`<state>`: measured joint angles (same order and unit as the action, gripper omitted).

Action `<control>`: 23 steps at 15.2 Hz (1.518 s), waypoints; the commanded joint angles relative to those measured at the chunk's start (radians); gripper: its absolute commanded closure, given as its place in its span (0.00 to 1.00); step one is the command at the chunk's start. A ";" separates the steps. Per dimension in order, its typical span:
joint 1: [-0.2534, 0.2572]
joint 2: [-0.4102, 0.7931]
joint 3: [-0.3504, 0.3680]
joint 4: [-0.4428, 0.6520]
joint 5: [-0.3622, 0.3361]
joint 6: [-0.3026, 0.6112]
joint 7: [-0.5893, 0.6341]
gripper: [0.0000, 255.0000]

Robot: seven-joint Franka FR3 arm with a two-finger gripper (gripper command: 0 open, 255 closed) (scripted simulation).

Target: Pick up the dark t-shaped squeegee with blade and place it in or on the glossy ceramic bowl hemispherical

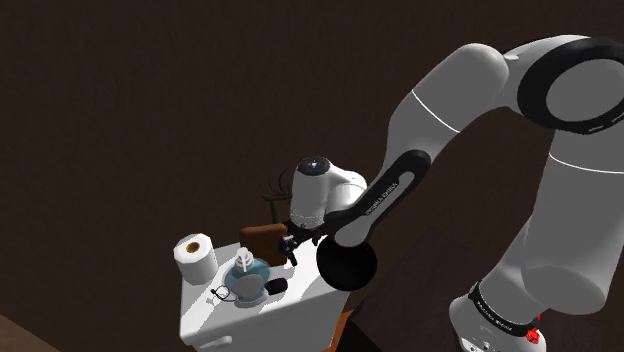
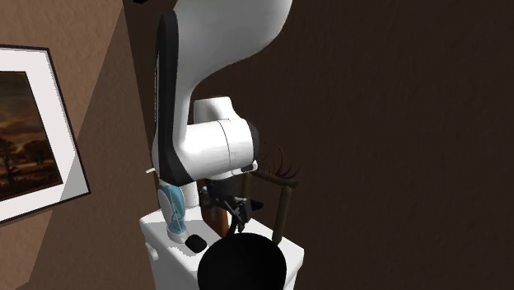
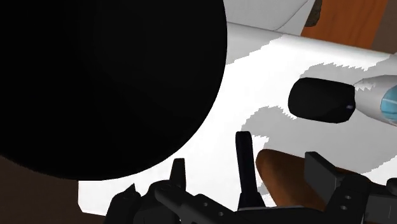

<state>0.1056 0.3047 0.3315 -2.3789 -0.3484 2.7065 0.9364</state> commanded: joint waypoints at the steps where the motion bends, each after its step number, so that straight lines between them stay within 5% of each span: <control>1: 0.047 0.086 -0.041 0.052 -0.065 0.017 0.073 0.00; 10: 0.123 0.243 -0.131 0.127 -0.154 0.093 0.155 0.00; 18: 0.123 0.243 -0.131 0.127 -0.154 0.093 0.154 0.00; 19: 0.123 0.243 -0.131 0.127 -0.154 0.093 0.154 1.00; 23: 0.122 0.240 -0.131 0.123 -0.154 0.095 0.154 1.00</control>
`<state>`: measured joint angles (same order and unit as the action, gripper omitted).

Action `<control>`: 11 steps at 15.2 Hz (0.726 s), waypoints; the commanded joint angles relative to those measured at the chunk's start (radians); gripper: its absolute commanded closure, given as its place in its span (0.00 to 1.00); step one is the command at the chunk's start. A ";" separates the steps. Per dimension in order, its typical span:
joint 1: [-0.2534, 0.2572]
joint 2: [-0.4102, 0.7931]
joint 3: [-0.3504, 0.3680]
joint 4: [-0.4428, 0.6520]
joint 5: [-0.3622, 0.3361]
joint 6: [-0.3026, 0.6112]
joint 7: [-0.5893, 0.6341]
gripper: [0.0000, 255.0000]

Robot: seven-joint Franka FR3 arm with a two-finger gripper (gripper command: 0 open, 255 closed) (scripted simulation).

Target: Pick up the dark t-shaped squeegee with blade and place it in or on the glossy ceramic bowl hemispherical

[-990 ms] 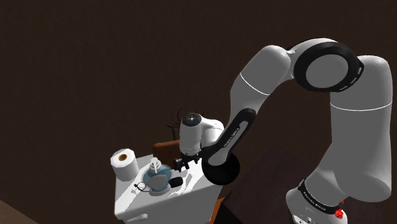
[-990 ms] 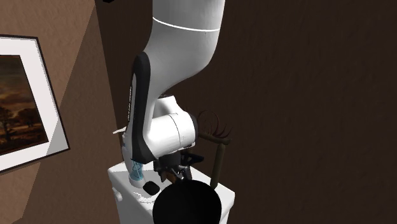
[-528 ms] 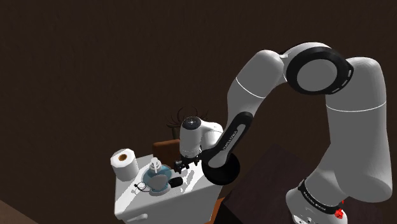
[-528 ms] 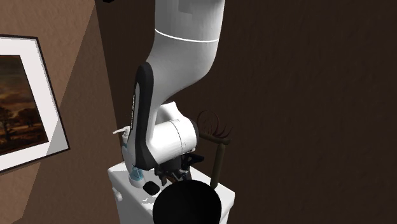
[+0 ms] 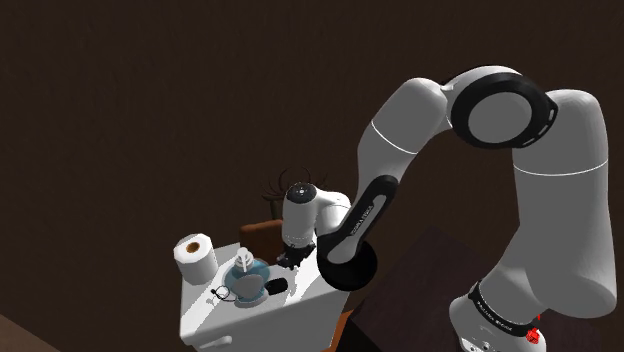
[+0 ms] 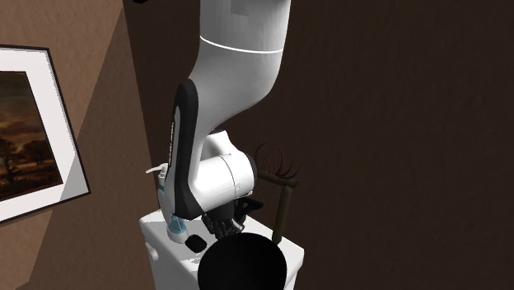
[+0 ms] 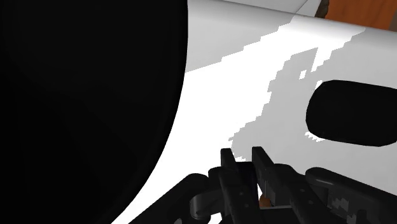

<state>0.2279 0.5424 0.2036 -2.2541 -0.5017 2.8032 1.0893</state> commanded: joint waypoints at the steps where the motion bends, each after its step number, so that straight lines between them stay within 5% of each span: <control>1: -0.003 0.000 -0.002 -0.004 0.000 -0.002 -0.002 1.00; 11: -0.038 -0.076 0.047 -0.025 0.048 -0.059 -0.040 1.00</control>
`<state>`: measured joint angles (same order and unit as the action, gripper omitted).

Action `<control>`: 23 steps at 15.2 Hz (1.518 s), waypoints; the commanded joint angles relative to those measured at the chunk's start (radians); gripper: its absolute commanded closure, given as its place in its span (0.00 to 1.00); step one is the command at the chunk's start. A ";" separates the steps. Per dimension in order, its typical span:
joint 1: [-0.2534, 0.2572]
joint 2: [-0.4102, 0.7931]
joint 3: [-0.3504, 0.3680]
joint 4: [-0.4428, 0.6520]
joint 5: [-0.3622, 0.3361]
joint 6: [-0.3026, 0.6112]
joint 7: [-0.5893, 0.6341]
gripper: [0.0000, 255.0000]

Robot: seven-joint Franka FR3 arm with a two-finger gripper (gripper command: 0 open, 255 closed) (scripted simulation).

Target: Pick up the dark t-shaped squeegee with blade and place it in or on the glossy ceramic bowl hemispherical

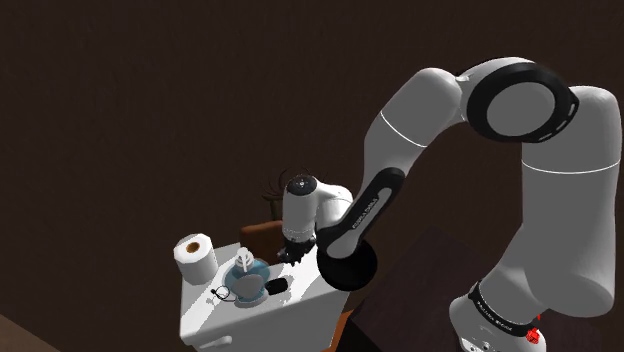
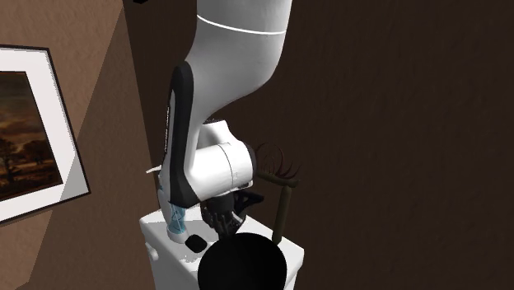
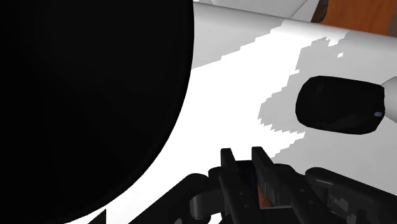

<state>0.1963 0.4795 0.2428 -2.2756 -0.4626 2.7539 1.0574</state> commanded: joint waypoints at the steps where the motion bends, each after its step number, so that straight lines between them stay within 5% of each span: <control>1: -0.013 -0.026 0.016 -0.007 0.018 -0.019 -0.015 1.00; 23: -0.110 -0.302 0.152 -0.030 0.245 -0.251 -0.191 1.00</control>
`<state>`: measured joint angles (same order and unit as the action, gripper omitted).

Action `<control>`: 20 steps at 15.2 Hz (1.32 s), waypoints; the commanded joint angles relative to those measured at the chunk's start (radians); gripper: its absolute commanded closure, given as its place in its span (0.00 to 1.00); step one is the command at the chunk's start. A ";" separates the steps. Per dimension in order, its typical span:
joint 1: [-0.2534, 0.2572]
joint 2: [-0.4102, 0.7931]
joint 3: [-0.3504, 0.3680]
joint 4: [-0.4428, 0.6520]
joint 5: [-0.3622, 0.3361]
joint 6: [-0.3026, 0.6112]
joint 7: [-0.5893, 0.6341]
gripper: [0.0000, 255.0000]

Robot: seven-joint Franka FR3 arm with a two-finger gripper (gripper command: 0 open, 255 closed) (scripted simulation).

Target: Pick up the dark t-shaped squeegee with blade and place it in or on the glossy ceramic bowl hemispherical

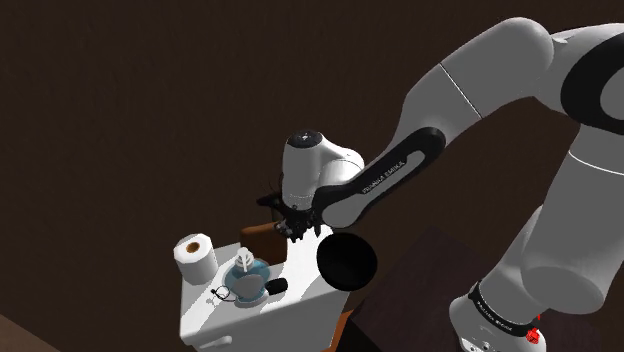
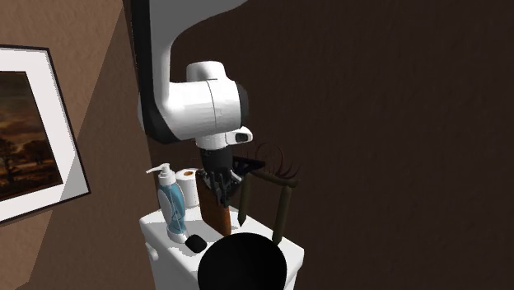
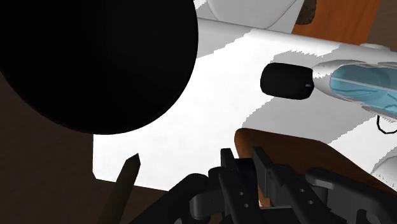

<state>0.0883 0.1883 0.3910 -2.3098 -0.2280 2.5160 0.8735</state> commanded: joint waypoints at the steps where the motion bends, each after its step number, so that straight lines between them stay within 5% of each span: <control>1: -0.004 -0.022 0.007 0.005 0.020 -0.025 -0.015 1.00; 4: -0.008 -0.050 0.013 0.011 0.043 -0.055 -0.033 1.00; 11: -0.013 -0.263 0.028 -0.303 0.168 0.070 -0.111 1.00; 20: 0.086 -0.502 -0.005 -0.645 0.350 0.183 -0.218 1.00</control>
<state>0.1648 -0.3008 0.3888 -2.9267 0.1096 2.6832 0.6606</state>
